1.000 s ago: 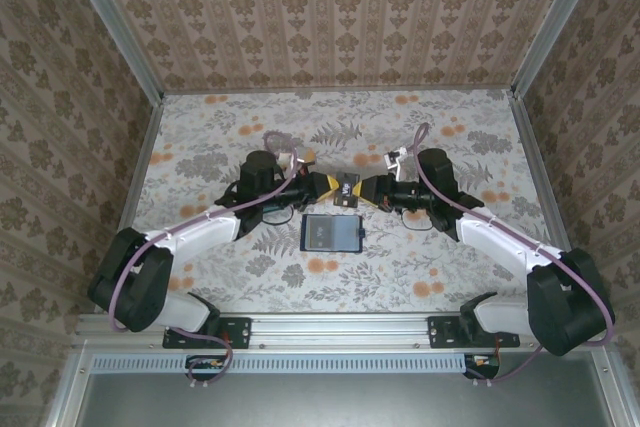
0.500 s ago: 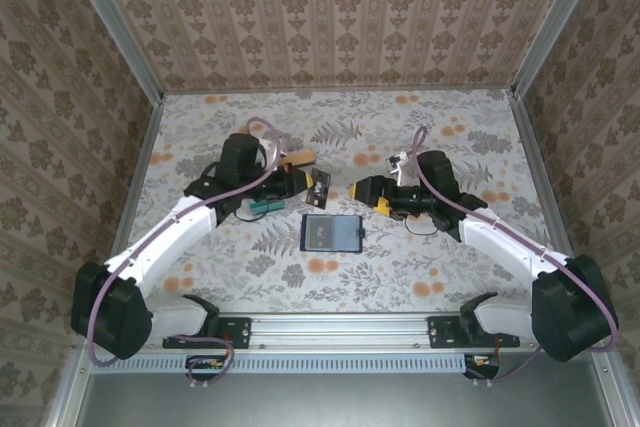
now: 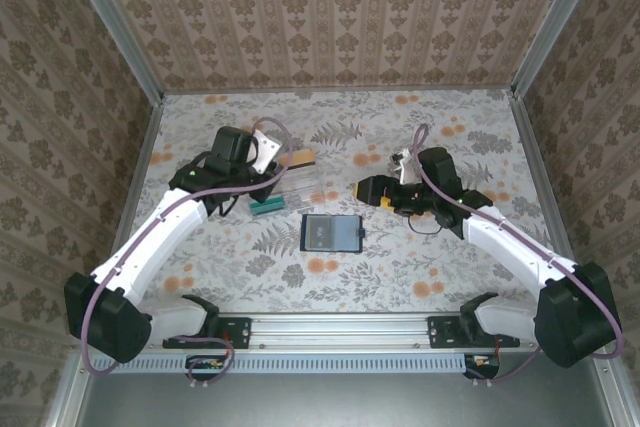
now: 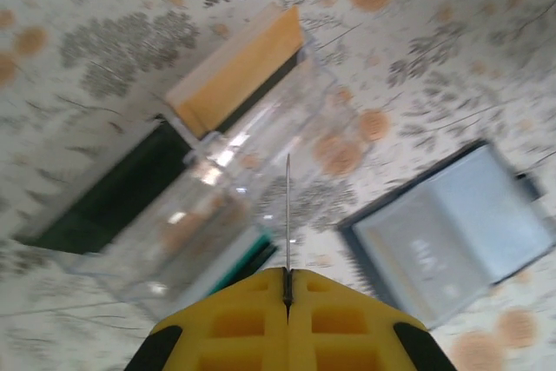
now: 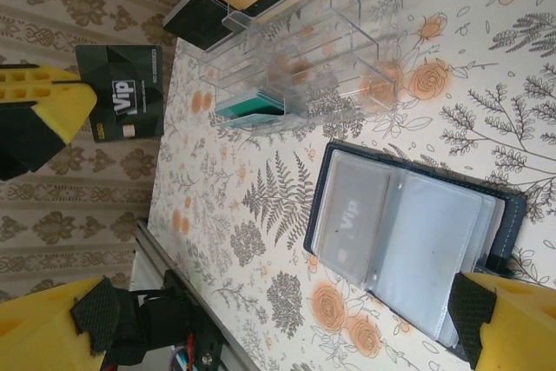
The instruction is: Take the credit cards out of the card holder
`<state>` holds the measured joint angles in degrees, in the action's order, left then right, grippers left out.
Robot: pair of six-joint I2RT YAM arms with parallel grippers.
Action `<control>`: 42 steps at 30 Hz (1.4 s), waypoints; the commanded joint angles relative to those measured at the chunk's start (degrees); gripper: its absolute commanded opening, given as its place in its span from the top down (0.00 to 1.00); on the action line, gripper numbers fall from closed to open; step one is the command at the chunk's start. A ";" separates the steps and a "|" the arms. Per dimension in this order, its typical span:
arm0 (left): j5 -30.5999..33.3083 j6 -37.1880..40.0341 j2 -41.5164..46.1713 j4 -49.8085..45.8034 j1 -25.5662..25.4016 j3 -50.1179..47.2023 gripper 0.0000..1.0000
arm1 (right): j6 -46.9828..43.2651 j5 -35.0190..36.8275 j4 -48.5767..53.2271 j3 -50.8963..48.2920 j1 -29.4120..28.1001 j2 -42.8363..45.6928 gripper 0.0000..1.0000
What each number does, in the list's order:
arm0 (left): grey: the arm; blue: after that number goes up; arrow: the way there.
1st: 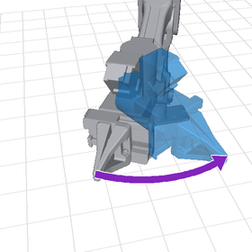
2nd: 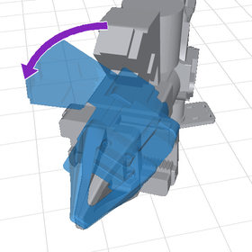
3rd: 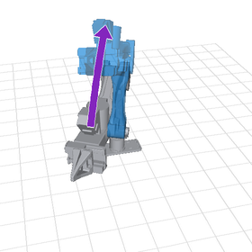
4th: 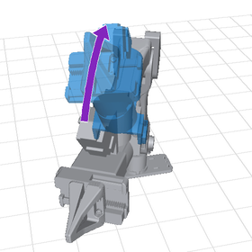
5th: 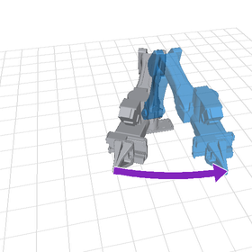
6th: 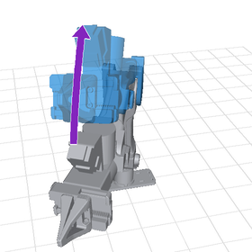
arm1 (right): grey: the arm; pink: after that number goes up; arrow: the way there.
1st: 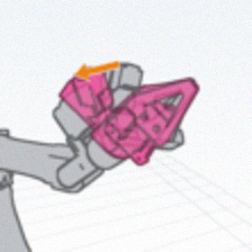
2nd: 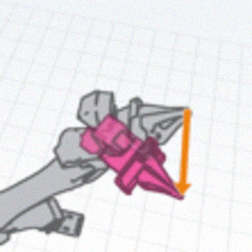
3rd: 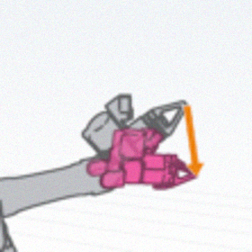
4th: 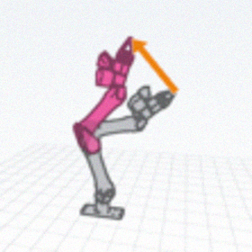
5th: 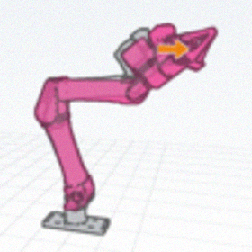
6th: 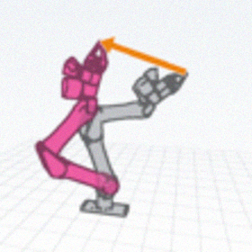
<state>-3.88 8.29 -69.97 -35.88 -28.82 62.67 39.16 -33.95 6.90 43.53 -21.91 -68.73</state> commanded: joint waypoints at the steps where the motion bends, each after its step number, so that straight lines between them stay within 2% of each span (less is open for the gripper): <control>1: 6.99 17.00 1.85 2.09 0.25 -0.43 1.00 | -2.31 1.81 2.33 1.78 0.03 1.19 0.00; 7: 8.56 32.90 -0.25 4.58 0.25 -1.83 1.00 | -2.43 1.98 1.78 2.30 0.03 0.04 0.00; 12: 9.55 41.22 -2.33 8.56 0.33 -3.96 1.00 | -2.79 1.51 2.16 3.55 0.03 -1.52 0.00; 29: 8.42 47.92 -8.35 15.91 2.30 -6.18 1.00 | -2.37 1.17 1.94 4.45 0.03 -3.86 0.00; 30: 8.30 48.20 -8.71 15.95 3.91 -6.24 1.00 | -2.33 1.17 1.90 4.48 0.03 -3.93 0.00; 42: 6.99 48.30 -10.61 17.64 5.60 -6.89 1.00 | -1.97 0.87 0.97 4.11 0.03 -4.74 0.00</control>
<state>4.14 55.44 -79.90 -19.62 -23.90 56.23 37.45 -32.97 7.99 46.15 -21.91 -73.10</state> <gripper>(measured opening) 0.046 0.999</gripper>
